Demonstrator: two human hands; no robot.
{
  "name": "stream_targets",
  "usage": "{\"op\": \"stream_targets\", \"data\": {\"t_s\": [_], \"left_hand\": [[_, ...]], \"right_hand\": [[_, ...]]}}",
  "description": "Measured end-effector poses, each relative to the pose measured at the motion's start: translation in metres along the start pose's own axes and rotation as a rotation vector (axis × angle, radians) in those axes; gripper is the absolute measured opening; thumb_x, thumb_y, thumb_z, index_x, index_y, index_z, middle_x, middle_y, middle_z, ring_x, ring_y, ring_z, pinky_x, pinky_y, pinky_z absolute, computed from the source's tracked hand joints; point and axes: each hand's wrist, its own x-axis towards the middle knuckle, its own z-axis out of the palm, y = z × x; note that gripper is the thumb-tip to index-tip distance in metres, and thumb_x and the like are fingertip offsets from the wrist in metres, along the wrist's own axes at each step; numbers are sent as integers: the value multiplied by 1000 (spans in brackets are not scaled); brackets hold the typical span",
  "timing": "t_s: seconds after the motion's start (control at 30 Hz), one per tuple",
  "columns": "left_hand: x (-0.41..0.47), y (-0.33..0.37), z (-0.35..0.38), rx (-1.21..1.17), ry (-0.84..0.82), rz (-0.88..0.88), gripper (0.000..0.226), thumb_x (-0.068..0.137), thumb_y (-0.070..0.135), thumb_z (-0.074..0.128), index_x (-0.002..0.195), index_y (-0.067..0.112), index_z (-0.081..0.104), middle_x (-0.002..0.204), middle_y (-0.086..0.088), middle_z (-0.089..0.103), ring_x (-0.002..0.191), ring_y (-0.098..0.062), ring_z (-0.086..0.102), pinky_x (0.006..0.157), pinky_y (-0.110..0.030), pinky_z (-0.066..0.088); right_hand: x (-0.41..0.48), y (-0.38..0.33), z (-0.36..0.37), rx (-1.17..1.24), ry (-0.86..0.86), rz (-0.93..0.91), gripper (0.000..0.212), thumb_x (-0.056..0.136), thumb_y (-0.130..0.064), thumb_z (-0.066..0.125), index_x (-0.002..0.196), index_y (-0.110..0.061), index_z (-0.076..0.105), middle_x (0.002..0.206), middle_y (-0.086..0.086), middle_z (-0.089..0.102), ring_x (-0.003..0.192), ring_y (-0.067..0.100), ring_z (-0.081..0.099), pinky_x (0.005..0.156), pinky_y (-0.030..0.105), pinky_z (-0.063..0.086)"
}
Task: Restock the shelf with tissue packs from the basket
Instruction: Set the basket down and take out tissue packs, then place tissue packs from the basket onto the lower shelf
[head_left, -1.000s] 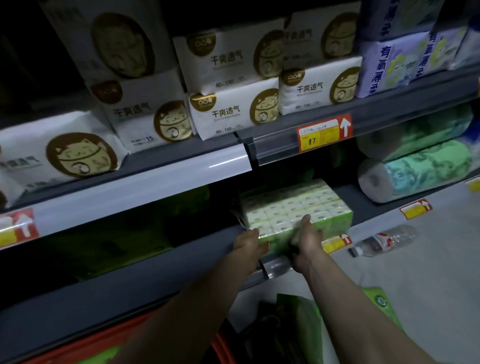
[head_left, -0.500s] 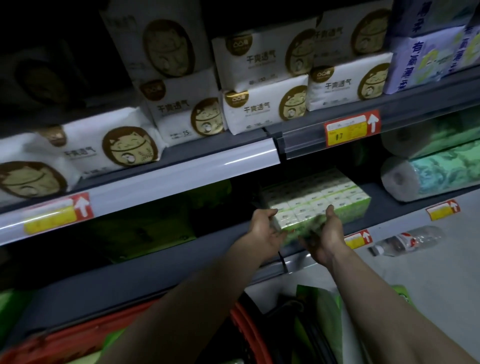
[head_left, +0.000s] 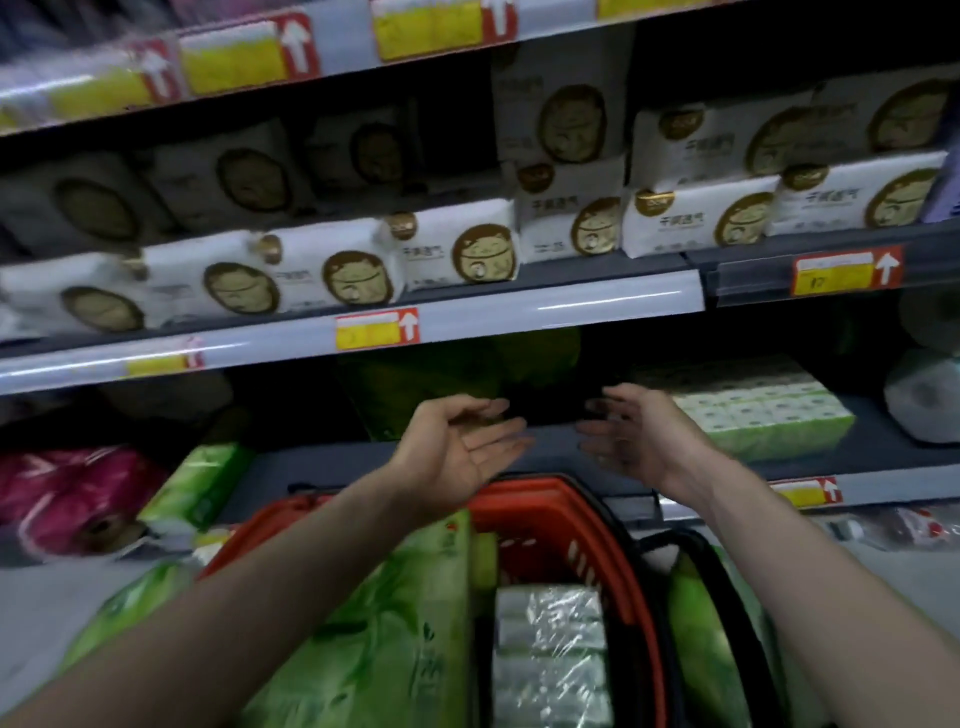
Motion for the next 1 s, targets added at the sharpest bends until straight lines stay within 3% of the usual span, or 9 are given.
{"op": "stream_targets", "data": {"t_s": [0.1, 0.3, 0.37, 0.47, 0.63, 0.7, 0.77, 0.9, 1.0], "left_hand": [[-45, -3, -53, 16, 88, 18, 33, 99, 11, 50, 125, -6, 61, 113, -35, 69, 102, -49, 68, 104, -53, 51], [-125, -5, -137, 150, 156, 3, 30, 97, 6, 53, 117, -9, 70, 116, -32, 72, 84, -41, 75, 79, -44, 63], [-132, -9, -166, 206, 210, -13, 29, 99, 9, 54, 118, -6, 71, 112, -29, 74, 92, -40, 75, 84, -45, 62], [-129, -23, -205, 230, 320, -41, 30, 103, 16, 52, 122, -1, 68, 119, -27, 72, 100, -41, 71, 87, -44, 58], [-133, -51, -206, 356, 224, -178, 26, 103, 25, 52, 117, 6, 64, 121, -18, 67, 98, -41, 66, 92, -46, 55], [-132, -53, -203, 414, 175, -175, 23, 105, 26, 49, 116, 11, 63, 122, -13, 65, 101, -37, 67, 96, -46, 55], [-131, -49, -201, 402, 170, -190, 23, 104, 28, 52, 116, 12, 64, 123, -14, 65, 104, -38, 68, 94, -49, 57], [-135, -46, -190, 397, 136, -246, 27, 100, 34, 55, 115, 13, 66, 122, -13, 66, 111, -38, 66, 90, -47, 57], [-130, -48, -189, 378, 148, -261, 36, 94, 39, 60, 120, 15, 66, 125, -11, 66, 114, -35, 65, 92, -43, 55]], "right_hand": [[-36, 2, 43, -198, -122, -14, 28, 105, -36, 52, 110, -12, 67, 101, 18, 72, 71, 25, 67, 62, 32, 45], [-91, 39, 121, -419, -188, -152, 36, 96, -35, 65, 115, -5, 71, 110, 29, 73, 66, 25, 67, 50, 22, 44], [-111, 62, 134, -684, -206, -200, 38, 93, -40, 70, 114, -8, 73, 118, 24, 74, 83, 27, 72, 66, 30, 54], [-129, 105, 134, -1113, -247, -141, 72, 96, -57, 65, 154, -16, 50, 157, 9, 52, 140, 28, 53, 111, 37, 44], [-148, 152, 137, -693, -244, -32, 109, 91, -62, 69, 169, -27, 1, 176, -1, 10, 160, 28, 21, 124, 48, 27], [-145, 168, 142, -602, -199, 20, 121, 75, -72, 76, 168, -27, 13, 175, 0, 15, 157, 30, 28, 125, 54, 29], [-137, 179, 142, -548, -151, -7, 118, 49, -74, 83, 151, -27, 45, 158, 7, 47, 138, 29, 54, 117, 54, 44], [-143, 176, 151, -427, -189, 25, 38, 92, -38, 76, 121, -19, 62, 102, 0, 71, 88, 15, 66, 71, 33, 50], [-134, 181, 151, -346, -118, 23, 67, 86, -21, 86, 143, -12, 52, 131, 11, 66, 115, 30, 66, 88, 40, 54]]}}
